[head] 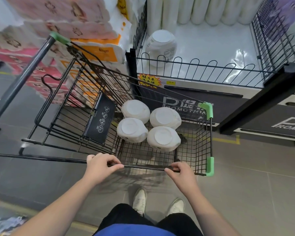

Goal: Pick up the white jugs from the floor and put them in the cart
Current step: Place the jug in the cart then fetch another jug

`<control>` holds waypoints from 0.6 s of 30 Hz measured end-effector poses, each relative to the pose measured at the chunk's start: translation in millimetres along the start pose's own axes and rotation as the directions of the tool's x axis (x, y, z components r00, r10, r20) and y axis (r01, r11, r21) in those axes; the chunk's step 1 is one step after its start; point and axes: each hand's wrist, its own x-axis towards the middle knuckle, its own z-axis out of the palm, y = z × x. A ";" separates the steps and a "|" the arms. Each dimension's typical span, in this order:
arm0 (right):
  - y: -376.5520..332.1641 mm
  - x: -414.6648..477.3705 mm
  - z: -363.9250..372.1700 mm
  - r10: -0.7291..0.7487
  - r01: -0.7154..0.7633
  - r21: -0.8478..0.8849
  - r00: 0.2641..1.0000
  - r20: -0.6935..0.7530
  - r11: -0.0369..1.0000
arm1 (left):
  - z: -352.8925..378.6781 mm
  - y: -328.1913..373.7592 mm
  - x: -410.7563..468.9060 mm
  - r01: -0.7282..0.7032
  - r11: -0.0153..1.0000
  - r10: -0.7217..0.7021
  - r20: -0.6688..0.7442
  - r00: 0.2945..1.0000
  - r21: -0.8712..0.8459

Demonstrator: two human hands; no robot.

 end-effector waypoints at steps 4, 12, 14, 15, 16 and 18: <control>10.0 -3.2 -6.8 0.018 -0.018 0.011 1.000 -0.007 1.000 | 6.5 11.1 -7.1 0.000 1.000 0.000 -0.019 1.000 -0.001; 33.8 -10.2 -25.0 0.011 -0.011 -0.020 1.000 -0.001 1.000 | 12.0 38.9 -17.8 -0.005 1.000 0.005 0.009 1.000 0.009; 42.4 -11.8 -29.5 0.007 -0.006 -0.023 1.000 0.014 1.000 | 13.6 45.6 -22.0 0.008 1.000 -0.008 0.023 1.000 0.006; 46.1 -12.8 -33.7 0.007 -0.007 -0.026 1.000 0.022 1.000 | 15.8 49.5 -24.4 0.016 1.000 -0.016 0.027 1.000 0.003; 48.9 -13.0 -39.6 0.002 -0.001 -0.041 0.999 0.035 0.999 | 17.9 54.5 -26.2 0.023 1.000 -0.023 0.033 0.999 0.003; 54.5 -13.6 -49.0 0.000 0.005 -0.065 0.998 0.068 0.998 | 19.7 63.4 -30.5 0.031 0.999 -0.030 0.052 0.998 -0.012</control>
